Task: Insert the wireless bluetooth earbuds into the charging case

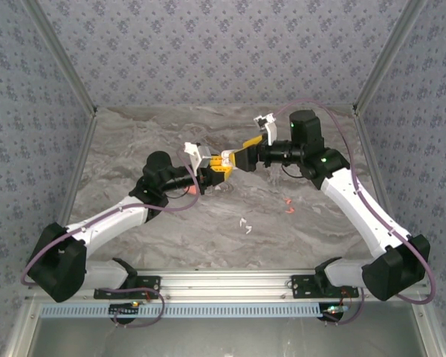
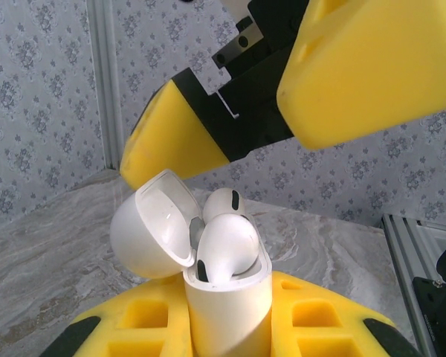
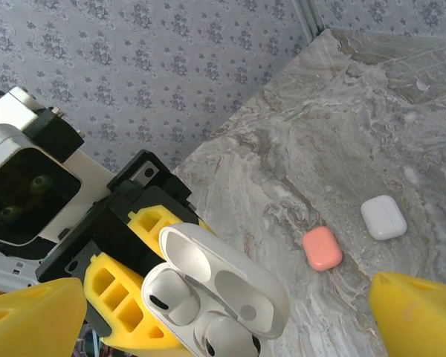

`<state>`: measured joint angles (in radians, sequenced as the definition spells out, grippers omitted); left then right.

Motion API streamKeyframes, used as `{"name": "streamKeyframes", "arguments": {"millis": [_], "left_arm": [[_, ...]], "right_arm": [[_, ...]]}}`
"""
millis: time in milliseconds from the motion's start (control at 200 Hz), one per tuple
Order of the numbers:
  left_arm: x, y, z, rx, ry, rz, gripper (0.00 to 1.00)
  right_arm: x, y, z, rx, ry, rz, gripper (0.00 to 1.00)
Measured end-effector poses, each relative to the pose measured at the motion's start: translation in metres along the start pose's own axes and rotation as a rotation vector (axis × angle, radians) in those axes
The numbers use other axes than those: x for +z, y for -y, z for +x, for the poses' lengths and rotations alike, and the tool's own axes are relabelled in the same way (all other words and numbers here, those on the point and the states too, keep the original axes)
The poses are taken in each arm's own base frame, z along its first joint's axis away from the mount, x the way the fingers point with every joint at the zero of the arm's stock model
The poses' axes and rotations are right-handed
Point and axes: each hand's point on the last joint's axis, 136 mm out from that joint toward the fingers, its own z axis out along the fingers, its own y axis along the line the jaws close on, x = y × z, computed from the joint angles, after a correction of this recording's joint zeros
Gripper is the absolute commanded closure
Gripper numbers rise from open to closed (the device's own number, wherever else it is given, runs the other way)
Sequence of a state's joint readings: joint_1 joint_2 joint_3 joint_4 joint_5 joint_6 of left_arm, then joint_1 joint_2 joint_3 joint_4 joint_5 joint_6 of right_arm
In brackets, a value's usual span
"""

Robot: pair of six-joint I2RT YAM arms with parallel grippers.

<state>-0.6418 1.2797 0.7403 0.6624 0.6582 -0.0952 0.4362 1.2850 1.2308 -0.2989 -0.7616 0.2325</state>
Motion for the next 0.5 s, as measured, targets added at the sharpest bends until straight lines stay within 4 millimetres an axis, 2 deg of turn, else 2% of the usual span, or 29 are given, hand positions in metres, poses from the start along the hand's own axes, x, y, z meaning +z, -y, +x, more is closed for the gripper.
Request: {"name": "streamKeyframes", "arguments": {"millis": [130, 255, 500], "left_arm": [[0.000, 0.000, 0.000, 0.000, 0.000, 0.000, 1.00], [0.000, 0.000, 0.000, 0.000, 0.000, 0.000, 1.00], [0.000, 0.000, -0.001, 0.002, 0.002, 0.000, 1.00]], "right_arm": [[0.002, -0.002, 0.007, 0.026, -0.014, -0.029, 0.00], [0.004, -0.012, 0.009, 0.030, -0.025, -0.074, 0.01], [0.005, -0.028, 0.006, 0.028, -0.024, -0.152, 0.08]]}}
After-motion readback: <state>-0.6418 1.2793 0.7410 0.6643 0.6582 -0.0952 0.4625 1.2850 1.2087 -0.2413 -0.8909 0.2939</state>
